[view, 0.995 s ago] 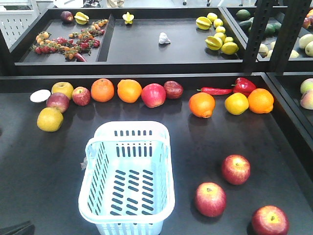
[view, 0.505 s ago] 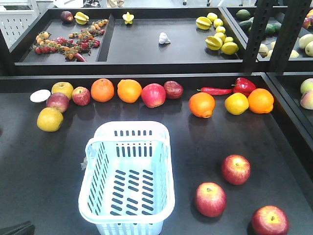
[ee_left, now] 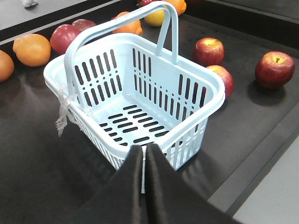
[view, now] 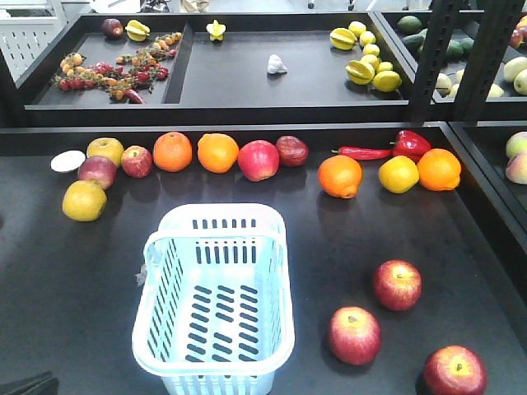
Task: Pick three apples into basket with both arms
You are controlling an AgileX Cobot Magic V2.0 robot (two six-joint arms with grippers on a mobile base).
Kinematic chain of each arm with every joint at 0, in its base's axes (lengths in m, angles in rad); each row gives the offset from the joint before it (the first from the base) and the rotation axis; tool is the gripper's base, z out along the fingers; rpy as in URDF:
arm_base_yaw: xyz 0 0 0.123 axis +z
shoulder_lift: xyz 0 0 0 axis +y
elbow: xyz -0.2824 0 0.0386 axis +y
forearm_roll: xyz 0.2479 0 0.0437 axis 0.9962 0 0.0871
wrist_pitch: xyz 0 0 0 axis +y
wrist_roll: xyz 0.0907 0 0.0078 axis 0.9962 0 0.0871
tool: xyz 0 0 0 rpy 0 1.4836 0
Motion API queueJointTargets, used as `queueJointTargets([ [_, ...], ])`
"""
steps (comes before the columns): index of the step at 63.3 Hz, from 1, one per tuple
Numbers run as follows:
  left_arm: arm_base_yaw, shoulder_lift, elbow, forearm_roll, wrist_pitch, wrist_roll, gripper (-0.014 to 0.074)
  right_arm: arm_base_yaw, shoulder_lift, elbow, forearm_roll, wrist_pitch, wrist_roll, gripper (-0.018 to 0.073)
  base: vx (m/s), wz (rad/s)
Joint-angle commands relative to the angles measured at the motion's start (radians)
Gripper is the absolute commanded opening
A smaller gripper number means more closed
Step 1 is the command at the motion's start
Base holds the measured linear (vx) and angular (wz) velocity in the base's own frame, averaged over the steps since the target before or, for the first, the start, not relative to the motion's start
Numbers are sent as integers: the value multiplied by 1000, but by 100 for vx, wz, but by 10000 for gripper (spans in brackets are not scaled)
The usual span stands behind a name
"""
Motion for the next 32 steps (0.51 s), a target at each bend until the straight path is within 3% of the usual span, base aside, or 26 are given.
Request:
queueJointTargets([
  [1, -2, 7, -29, -15, -68, -8, -7, -3, 129, -148, 0, 102, -8, -9, 0, 0],
  [6, -2, 7, -29, -15, -68, -8, -7, -3, 229, -254, 0, 262, -8, -9, 0, 0],
  [18, -2, 7, -29, -15, -68, -8, -7, -3, 429, -410, 126, 579, -9, -9, 0, 0],
  [32, -2, 7, -29, -15, -68, -8, -7, -3, 563, -430, 180, 686, 0, -8, 0, 0],
])
